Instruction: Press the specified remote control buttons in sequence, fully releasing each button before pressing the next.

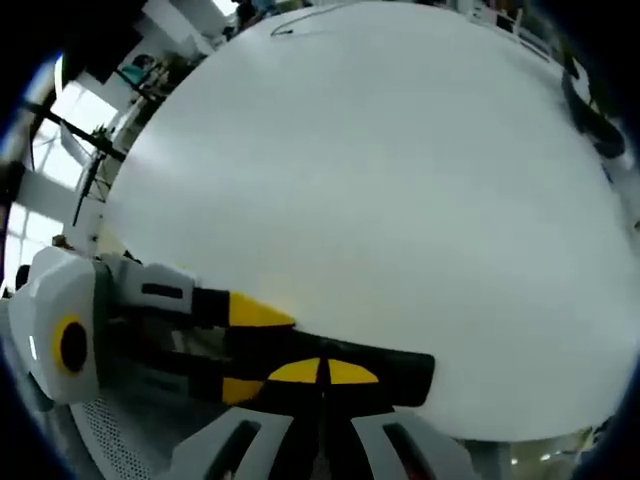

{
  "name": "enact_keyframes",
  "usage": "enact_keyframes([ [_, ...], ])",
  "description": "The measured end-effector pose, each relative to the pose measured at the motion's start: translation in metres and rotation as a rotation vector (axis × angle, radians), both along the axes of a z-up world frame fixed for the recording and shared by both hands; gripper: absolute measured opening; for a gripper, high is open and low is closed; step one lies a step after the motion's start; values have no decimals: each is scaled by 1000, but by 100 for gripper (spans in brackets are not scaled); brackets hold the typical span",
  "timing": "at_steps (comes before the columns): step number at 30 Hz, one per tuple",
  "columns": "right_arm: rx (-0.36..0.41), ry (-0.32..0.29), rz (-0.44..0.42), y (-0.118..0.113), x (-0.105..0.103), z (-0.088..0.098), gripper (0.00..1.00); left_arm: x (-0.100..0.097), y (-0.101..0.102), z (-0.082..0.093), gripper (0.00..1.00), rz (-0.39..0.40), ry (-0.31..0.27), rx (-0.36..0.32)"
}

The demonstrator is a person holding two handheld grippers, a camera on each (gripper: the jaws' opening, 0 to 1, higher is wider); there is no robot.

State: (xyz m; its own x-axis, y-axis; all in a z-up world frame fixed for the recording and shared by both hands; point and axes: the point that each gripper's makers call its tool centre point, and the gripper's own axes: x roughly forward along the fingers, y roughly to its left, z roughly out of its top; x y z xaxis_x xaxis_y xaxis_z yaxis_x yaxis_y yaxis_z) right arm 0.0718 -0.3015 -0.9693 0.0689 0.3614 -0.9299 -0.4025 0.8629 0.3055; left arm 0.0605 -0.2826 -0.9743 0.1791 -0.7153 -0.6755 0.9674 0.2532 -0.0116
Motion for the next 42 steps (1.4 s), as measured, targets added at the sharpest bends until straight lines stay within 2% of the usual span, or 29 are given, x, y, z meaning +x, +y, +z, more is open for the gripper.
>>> enact_keyframes([
  [2,54,27,-61,0,-1,1,0,0,0,0,24,6,0,-5],
  [3,63,36,-59,-1,0,1,0,0,0,0,24,7,0,-6],
  [8,45,38,-14,0,-3,1,0,-1,-1,0,24,10,-2,-7],
  [14,21,13,1,-1,-10,2,0,-3,-1,0,24,-9,-14,2],
  [16,22,79,-15,-3,-21,0,0,-2,0,-1,24,-9,-14,2],
  [17,47,25,-29,-3,-15,0,0,-3,0,0,24,-10,-15,2],
  [22,72,-5,-51,-3,-18,1,0,-3,0,-1,24,-8,-18,4],
  [26,46,-24,-39,-1,-17,0,0,-3,0,-1,25,-8,-20,6],
  [30,0,-60,8,-2,-18,-1,0,-3,-1,-1,25,-4,-21,5],
  [33,-13,-63,27,-1,-18,-1,0,-3,-1,-1,25,-2,-21,4],
  [35,-54,-72,102,-2,-18,-2,0,-3,0,-1,25,0,-20,4],
  [36,-80,-69,144,-2,-18,-2,0,-3,0,-1,25,0,-19,4],
  [37,-88,-63,148,-1,-18,-2,0,-3,0,-1,25,1,-19,5],
  [42,-81,-2,115,-2,-17,-3,0,-4,0,-1,25,-4,-22,15],
])
